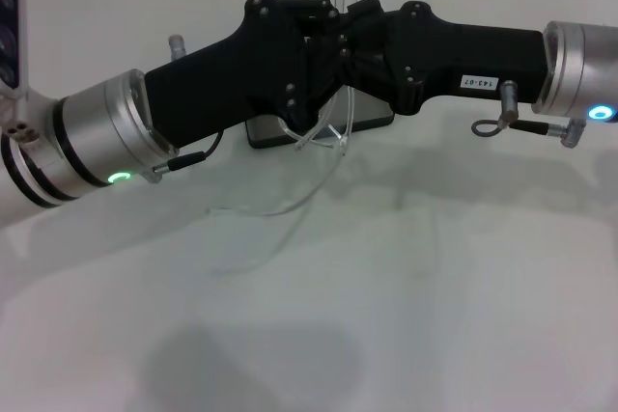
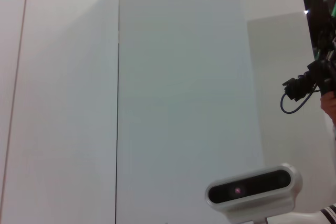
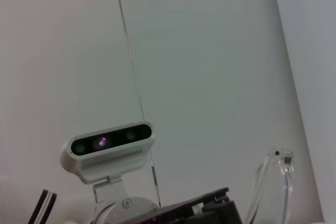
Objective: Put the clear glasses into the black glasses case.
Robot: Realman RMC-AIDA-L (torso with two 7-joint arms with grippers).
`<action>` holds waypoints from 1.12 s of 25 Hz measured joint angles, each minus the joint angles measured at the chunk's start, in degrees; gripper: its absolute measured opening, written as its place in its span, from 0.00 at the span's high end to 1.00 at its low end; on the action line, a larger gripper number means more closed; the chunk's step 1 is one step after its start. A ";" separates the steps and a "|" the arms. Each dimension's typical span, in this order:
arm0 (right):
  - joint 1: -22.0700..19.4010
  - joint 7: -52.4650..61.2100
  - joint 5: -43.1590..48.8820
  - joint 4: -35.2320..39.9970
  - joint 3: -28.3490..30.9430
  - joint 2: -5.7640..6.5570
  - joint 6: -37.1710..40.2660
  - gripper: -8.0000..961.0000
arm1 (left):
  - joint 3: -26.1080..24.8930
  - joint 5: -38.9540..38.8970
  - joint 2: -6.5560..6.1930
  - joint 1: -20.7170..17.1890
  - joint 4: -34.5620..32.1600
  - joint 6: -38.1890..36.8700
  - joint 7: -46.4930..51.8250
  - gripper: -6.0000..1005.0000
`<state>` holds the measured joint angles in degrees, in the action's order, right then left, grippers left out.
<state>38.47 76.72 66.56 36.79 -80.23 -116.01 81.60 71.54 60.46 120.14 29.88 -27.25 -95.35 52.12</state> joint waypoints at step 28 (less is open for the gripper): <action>-3.76 -0.42 -13.88 -4.15 12.37 0.21 -0.47 0.87 | 8.85 -4.67 -0.19 -3.98 -2.42 -13.20 -4.01 0.95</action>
<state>34.71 76.30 52.68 32.63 -67.87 -115.80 81.13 80.39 55.79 119.95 25.89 -29.67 -108.54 48.11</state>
